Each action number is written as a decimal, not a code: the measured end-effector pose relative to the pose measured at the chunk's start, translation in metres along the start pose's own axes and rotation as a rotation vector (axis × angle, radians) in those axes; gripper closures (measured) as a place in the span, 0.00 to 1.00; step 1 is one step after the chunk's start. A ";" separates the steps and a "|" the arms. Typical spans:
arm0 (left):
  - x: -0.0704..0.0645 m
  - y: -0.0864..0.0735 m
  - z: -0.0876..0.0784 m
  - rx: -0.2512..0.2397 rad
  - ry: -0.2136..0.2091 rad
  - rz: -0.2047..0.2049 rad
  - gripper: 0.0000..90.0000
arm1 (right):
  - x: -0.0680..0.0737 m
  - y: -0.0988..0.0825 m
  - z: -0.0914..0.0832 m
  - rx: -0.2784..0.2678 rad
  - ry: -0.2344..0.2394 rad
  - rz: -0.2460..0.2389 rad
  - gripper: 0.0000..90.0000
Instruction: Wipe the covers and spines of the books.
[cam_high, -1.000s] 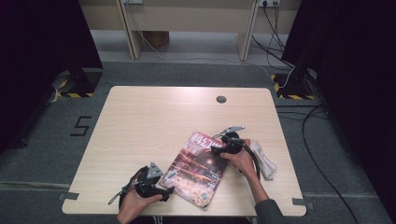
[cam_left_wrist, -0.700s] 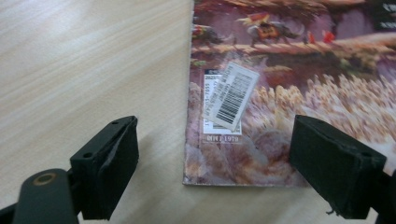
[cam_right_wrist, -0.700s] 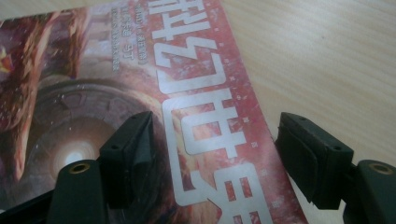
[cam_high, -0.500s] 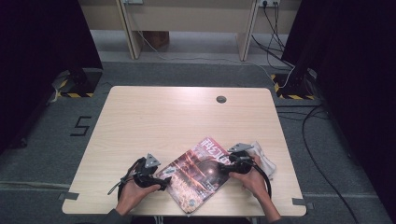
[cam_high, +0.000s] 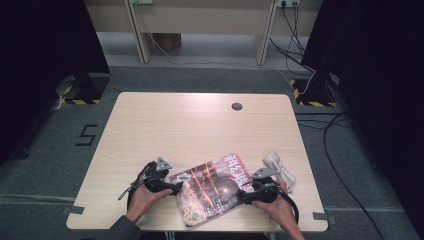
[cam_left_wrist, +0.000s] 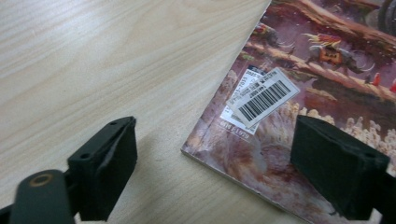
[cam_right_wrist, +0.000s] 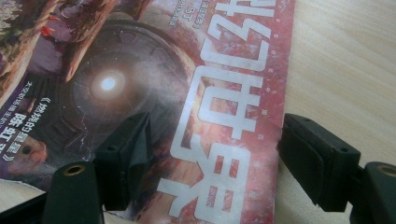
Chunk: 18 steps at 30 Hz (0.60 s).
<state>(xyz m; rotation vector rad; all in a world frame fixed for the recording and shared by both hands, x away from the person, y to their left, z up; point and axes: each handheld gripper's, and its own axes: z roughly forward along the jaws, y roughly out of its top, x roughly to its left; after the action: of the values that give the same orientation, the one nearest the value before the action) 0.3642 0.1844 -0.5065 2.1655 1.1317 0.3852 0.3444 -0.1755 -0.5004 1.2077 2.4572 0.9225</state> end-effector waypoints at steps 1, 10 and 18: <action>0.000 -0.001 -0.001 -0.004 -0.005 -0.005 0.17 | 0.000 0.000 0.000 0.003 0.000 0.002 0.30; -0.017 -0.013 -0.023 -0.041 -0.062 -0.028 0.18 | -0.009 0.005 0.003 -0.043 -0.015 0.020 0.32; -0.042 -0.028 -0.031 -0.027 -0.150 -0.014 0.19 | -0.007 0.010 0.009 -0.036 -0.024 0.010 0.32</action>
<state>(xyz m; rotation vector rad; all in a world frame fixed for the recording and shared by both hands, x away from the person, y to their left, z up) 0.3063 0.1744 -0.5003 2.1227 1.0518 0.2261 0.3593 -0.1724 -0.5011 1.2128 2.4080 0.9452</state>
